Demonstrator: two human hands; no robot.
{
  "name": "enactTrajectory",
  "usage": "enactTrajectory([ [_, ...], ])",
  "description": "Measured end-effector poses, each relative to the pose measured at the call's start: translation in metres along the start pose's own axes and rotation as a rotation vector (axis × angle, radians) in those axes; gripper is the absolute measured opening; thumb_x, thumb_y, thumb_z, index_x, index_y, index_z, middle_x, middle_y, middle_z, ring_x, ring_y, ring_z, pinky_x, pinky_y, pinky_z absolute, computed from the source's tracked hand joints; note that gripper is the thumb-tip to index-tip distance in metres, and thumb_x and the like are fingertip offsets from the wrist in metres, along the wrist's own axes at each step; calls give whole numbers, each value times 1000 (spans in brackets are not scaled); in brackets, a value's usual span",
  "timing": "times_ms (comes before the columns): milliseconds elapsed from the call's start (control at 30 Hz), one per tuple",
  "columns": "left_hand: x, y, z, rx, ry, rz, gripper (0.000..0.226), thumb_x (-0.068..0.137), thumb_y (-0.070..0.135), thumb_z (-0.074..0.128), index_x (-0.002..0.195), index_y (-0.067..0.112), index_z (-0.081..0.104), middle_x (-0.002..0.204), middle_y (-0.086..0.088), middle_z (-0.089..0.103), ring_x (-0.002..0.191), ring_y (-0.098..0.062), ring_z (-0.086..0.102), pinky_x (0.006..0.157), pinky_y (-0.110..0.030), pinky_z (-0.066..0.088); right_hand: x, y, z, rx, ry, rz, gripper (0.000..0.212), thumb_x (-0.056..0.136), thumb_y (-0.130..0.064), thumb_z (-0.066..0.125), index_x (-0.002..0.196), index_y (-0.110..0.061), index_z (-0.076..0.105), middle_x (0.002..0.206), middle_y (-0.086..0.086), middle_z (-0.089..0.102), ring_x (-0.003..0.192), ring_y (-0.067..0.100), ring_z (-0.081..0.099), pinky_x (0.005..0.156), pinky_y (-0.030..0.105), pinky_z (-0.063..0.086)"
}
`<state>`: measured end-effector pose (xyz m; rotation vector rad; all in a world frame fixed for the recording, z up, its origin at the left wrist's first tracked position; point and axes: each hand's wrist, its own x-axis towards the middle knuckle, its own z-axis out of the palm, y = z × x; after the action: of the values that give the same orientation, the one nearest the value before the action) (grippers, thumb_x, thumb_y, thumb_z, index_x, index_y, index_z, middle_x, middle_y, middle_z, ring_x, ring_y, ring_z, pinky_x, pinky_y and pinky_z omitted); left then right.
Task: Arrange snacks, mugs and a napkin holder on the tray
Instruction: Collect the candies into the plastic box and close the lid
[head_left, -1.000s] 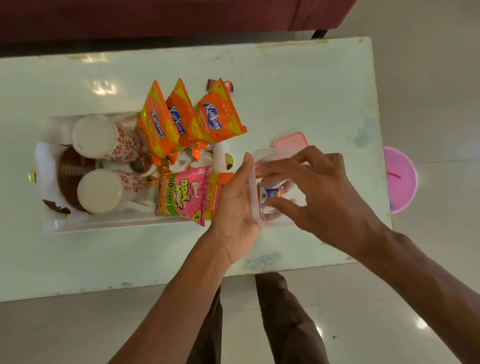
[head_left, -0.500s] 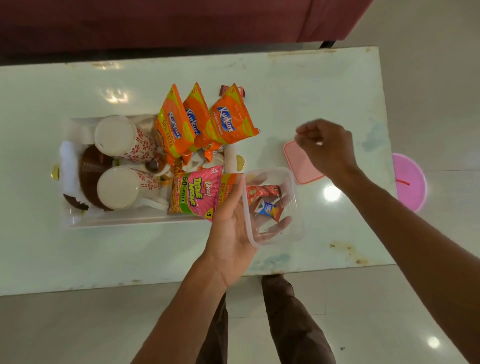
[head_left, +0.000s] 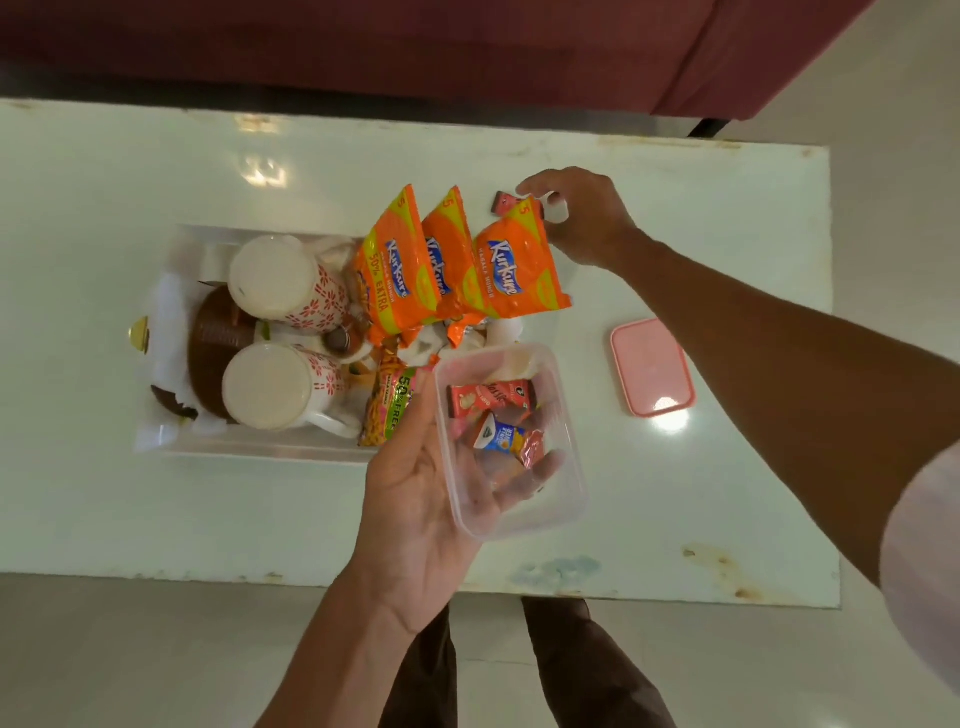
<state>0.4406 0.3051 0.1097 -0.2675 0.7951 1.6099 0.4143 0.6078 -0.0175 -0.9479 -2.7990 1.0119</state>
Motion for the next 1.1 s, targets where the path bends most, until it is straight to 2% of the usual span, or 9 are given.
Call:
enactTrajectory([
  [133,11,6,-1,-4,27,-4,61,98,47,42,151,15,43,158,-22,38,147,-45,32,116,-66,27,18,0,19,-137,39,-20,21,89,-30,66,105,-20,75,109,4,72,102,19,62,79,23,40],
  [300,16,8,3,-55,47,-13,55,98,45,43,144,16,51,155,-20,44,135,-39,49,114,-65,28,-21,17,-11,-138,127,96,31,88,-30,59,100,-7,76,97,15,73,92,30,65,76,34,46],
  [367,17,10,6,-91,47,-17,53,97,44,47,142,17,54,152,-18,48,135,-38,49,116,-67,25,-52,20,-39,8,308,200,30,87,-31,63,100,-8,77,96,8,76,83,20,69,78,33,55],
  [433,19,11,5,-70,54,-12,52,95,44,50,139,17,55,146,-17,54,136,-40,48,116,-69,25,-90,-4,-75,137,449,265,28,86,-40,67,100,-18,77,94,-6,76,77,3,66,72,16,53],
  [500,23,12,8,-16,70,-3,56,94,44,52,141,16,54,141,-15,59,138,-44,46,114,-69,27,-141,-50,-106,225,406,227,20,86,-45,70,98,-29,74,89,-18,72,76,-3,64,68,6,46],
  [633,33,11,15,105,122,-31,61,101,47,43,149,10,44,142,-17,58,133,-41,52,114,-67,32,-224,-127,-123,186,84,-22,16,76,-40,76,92,-37,75,88,-26,65,80,1,57,69,4,40],
  [800,41,2,30,268,113,-69,63,93,52,44,145,17,51,137,-15,64,132,-39,56,110,-68,37,-244,-120,-89,-50,-17,-60,24,73,-31,82,97,-30,79,103,-6,65,89,10,46,62,7,33],
  [900,44,-7,34,275,89,-100,59,91,51,48,137,15,59,122,-15,69,131,-42,56,112,-68,33,-247,-112,-87,-71,-19,-63,27,73,-34,80,99,-29,79,106,-2,64,89,9,40,64,6,29],
  [1100,52,-19,43,184,130,-102,68,92,50,55,146,9,49,146,-24,52,137,-43,48,115,-62,32,-253,-71,-123,131,310,301,15,80,-37,77,93,-30,76,97,-13,68,75,9,61,66,12,45],
])
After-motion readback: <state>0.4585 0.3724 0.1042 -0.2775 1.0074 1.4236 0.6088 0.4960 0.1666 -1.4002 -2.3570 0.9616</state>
